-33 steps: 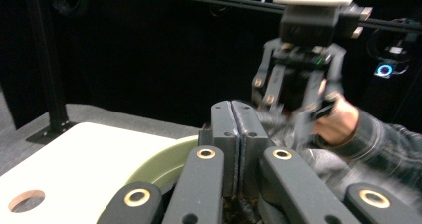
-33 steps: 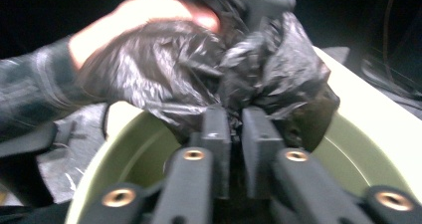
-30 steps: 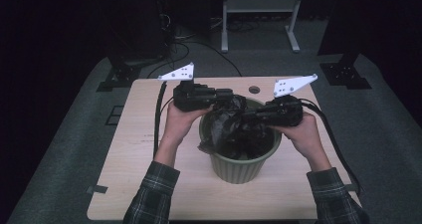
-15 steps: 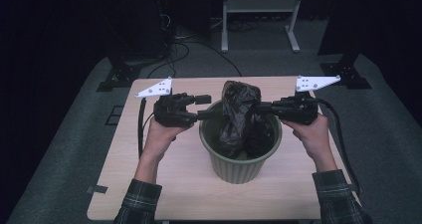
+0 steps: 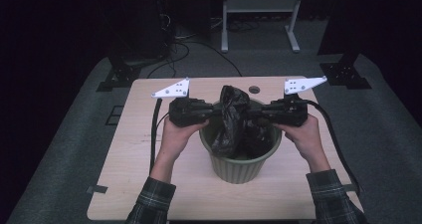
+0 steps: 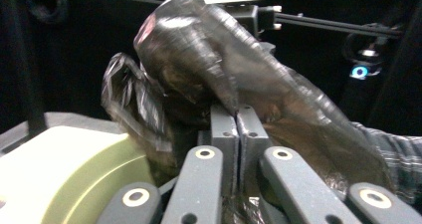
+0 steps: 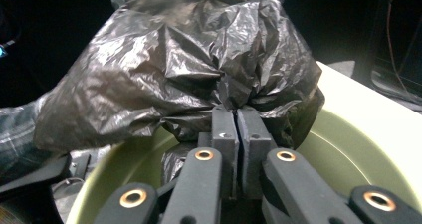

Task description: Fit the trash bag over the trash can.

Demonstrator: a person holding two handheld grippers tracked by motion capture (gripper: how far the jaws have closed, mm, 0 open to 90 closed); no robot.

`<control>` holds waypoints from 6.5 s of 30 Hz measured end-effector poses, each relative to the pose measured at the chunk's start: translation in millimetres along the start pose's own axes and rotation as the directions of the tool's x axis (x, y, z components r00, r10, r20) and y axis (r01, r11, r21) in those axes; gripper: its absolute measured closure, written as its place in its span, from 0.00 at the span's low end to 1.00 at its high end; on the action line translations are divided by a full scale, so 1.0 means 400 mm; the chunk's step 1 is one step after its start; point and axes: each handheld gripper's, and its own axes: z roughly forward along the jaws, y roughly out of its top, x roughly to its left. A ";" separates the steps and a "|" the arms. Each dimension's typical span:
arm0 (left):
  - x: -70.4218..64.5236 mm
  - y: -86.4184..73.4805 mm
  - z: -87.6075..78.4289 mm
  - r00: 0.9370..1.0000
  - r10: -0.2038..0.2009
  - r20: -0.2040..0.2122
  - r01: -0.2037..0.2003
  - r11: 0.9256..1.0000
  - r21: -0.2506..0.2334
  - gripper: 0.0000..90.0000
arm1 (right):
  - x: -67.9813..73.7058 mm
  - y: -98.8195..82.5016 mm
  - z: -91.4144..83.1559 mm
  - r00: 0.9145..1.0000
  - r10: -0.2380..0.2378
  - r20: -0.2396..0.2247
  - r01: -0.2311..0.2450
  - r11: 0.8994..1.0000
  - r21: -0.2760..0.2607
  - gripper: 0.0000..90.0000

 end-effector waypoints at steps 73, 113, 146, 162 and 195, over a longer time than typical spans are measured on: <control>-0.032 0.017 -0.015 0.979 0.098 -0.181 -0.081 0.992 0.100 0.59 | 0.049 0.113 0.016 0.988 -0.087 0.127 0.079 0.995 0.064 1.00; -0.043 0.051 0.037 0.970 0.167 -0.178 -0.141 0.978 0.151 0.90 | 0.042 0.097 0.011 0.993 -0.050 0.108 0.049 0.999 0.013 1.00; -0.039 -0.021 -0.174 0.953 0.107 -0.284 -0.057 0.982 0.180 1.00 | -0.009 0.017 -0.131 0.966 0.028 0.259 -0.018 0.999 -0.039 1.00; -0.041 -0.060 -0.208 0.955 0.087 -0.282 -0.041 0.985 0.165 1.00 | -0.028 -0.052 -0.174 0.960 0.097 0.264 -0.078 0.993 -0.084 0.80; -0.068 -0.055 -0.140 0.979 0.111 -0.173 -0.079 0.981 0.179 1.00 | -0.040 0.077 -0.076 0.965 -0.019 0.262 -0.001 0.997 0.078 0.65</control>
